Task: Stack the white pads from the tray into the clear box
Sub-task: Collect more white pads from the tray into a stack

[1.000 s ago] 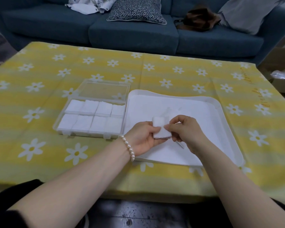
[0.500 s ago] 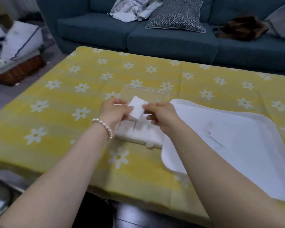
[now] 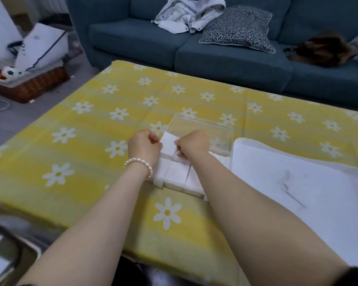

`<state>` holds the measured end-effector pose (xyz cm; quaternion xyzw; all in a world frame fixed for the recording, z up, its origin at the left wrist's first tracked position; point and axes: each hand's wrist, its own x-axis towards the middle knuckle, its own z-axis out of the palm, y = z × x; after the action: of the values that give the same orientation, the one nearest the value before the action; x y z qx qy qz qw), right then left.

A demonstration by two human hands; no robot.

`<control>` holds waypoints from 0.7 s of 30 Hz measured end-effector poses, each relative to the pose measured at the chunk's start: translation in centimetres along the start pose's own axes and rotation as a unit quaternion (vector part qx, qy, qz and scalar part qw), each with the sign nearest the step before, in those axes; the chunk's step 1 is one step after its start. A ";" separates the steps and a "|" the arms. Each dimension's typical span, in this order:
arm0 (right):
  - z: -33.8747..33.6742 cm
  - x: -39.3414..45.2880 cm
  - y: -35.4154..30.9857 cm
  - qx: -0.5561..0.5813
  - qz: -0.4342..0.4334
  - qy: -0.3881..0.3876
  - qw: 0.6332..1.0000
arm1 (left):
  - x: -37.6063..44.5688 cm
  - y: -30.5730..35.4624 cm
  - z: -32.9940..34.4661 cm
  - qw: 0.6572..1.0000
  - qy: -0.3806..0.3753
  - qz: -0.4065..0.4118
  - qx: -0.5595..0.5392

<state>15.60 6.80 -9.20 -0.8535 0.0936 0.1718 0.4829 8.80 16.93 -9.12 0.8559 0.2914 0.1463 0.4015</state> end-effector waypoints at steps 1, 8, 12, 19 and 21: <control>0.1 0.0 0.1 -0.009 -0.004 0.005 1.000 | 0.0 0.0 0.0 1.000 -0.001 0.007 0.011; 0.6 0.1 0.6 -0.073 -0.060 0.037 0.995 | -0.2 0.1 1.0 0.951 -0.042 0.243 0.185; -1.9 -0.6 0.3 -0.083 -0.116 0.091 0.986 | -1.9 0.2 1.8 0.889 -0.179 0.244 0.343; -11.1 -2.2 3.3 -0.095 -0.184 0.143 0.968 | -3.0 0.1 1.5 0.849 -0.272 0.190 0.411; -13.6 -2.9 4.9 -0.110 -0.187 0.144 0.966 | -2.8 0.3 1.5 0.853 -0.275 0.176 0.407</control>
<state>14.10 -7.40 -5.53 -0.9195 -0.0184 -0.0368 0.3909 7.39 14.13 -9.88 0.9850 0.0469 -0.1587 0.0483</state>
